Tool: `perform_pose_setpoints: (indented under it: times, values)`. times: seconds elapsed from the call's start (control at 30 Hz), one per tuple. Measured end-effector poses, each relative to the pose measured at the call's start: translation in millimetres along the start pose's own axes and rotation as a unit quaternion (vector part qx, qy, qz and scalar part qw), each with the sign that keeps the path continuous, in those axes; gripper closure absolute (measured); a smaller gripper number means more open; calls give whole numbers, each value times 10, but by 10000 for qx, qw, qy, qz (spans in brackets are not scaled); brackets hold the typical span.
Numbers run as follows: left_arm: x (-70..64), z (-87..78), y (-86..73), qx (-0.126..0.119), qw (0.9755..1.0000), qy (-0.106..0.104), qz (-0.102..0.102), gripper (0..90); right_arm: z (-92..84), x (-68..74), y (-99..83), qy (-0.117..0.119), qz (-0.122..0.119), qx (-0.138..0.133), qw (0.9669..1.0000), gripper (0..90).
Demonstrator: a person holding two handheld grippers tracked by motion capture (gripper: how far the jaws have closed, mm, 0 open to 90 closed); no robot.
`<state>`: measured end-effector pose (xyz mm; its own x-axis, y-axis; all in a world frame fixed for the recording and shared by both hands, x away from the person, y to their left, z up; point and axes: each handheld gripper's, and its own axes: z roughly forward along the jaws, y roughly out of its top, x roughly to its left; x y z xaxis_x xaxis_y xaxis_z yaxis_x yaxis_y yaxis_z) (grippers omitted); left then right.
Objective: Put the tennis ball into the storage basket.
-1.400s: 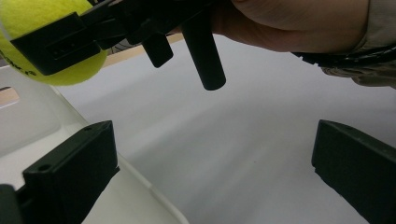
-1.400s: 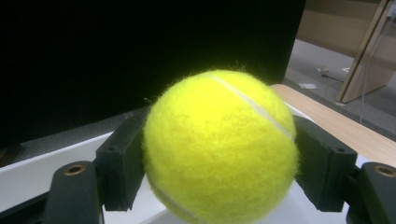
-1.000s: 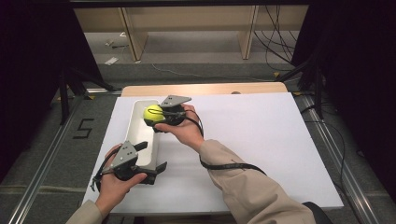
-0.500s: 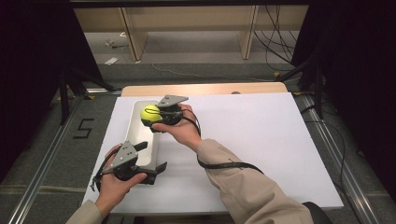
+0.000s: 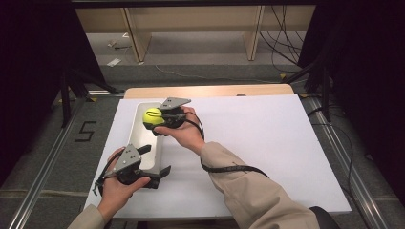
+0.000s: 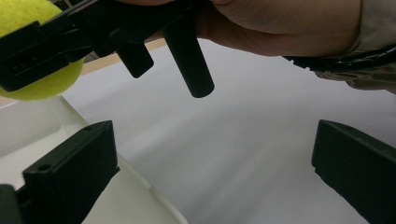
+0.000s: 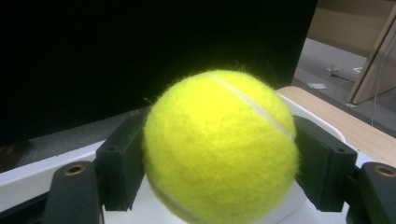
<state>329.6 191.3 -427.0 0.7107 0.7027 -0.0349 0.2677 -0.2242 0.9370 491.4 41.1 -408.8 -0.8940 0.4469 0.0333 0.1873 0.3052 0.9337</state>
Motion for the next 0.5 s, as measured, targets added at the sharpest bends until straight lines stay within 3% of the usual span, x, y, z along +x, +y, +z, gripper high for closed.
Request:
perform_pose_setpoints:
  times: [0.5]
  values:
    - [0,2,-1,7,10000,1,7,0,49,7,-16,14,-15,55,10000,273]
